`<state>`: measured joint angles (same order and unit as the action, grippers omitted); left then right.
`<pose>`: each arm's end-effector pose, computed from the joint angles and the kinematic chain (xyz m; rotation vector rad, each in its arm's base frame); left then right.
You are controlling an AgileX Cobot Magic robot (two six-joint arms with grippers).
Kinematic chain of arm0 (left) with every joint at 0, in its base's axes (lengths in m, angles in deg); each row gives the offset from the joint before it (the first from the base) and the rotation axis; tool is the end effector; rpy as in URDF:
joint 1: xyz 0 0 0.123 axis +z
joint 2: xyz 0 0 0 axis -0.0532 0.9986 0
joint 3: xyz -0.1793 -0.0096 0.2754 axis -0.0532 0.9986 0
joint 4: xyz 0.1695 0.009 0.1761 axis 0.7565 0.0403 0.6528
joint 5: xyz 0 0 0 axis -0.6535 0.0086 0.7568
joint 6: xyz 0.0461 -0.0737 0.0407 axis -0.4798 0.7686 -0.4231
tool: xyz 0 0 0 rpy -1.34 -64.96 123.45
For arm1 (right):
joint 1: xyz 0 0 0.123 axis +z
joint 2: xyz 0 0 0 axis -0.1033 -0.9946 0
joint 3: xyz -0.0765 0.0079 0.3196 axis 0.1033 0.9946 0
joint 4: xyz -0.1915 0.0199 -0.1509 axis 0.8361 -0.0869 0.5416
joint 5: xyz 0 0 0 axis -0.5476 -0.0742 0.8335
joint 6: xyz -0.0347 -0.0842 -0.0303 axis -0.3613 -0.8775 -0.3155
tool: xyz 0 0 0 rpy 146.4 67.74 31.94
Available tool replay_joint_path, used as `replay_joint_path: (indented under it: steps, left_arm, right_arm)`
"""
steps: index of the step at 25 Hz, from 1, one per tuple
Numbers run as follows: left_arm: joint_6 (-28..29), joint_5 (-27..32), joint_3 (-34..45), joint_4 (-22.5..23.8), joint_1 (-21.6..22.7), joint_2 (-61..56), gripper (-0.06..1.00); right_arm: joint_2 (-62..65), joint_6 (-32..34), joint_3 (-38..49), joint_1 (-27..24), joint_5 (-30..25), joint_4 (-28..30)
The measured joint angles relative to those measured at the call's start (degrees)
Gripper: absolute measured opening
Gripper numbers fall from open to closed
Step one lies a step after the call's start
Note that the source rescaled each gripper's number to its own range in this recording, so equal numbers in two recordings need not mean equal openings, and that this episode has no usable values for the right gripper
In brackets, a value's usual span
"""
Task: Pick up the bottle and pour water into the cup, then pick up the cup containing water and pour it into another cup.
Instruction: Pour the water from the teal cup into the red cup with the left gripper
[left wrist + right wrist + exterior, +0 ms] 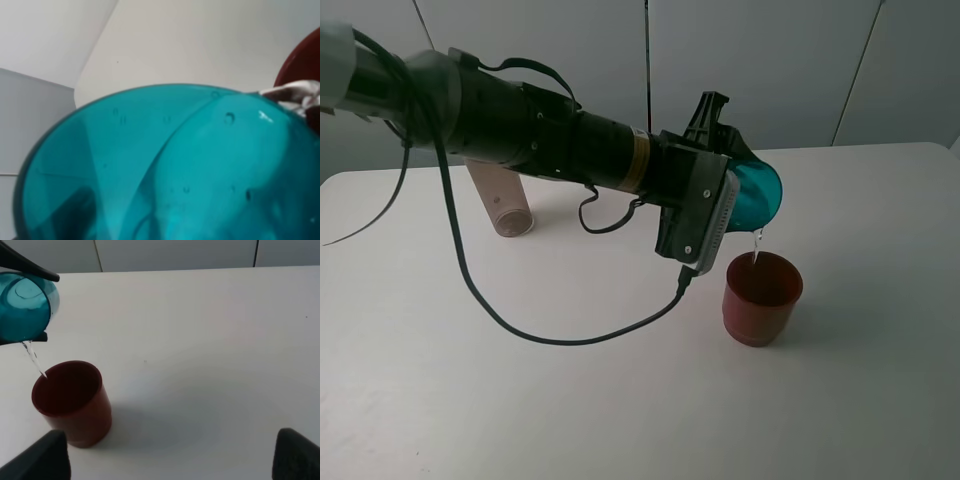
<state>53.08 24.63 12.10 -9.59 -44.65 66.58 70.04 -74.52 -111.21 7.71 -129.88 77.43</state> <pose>0.3149 -0.3383 0.2206 1.9173 0.7437 -0.0855 -0.0541 0.0059 0.2683 -0.0448 2.0791 0.1222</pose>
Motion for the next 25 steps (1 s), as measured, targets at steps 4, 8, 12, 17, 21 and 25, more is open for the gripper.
replay_joint_path:
  steps: [4,8,12,17,21,25]
  left_arm:
    - [-0.51,0.29,-0.1,0.0,-0.35,0.0,0.17]
    - [-1.64,0.52,-0.1,0.0,-0.56,0.0,0.17]
    - [-2.62,0.52,-0.1,0.0,-0.9,0.0,0.17]
    - [-3.54,0.99,-0.1,0.0,-0.9,0.0,0.17]
    - [-4.72,1.2,-0.1,0.0,-0.9,0.0,0.17]
    - [-5.28,1.43,-0.1,0.0,-1.17,0.0,0.17]
  right_arm:
    - [0.0,0.0,0.0,0.0,0.0,0.0]
    - [0.0,-0.11,0.0,0.0,0.0,0.0]
    - [0.0,-0.11,0.0,0.0,0.0,0.0]
    - [0.0,-0.11,0.0,0.0,0.0,0.0]
    - [0.0,0.32,0.0,0.0,0.0,0.0]
    - [0.0,0.02,0.0,0.0,0.0,0.0]
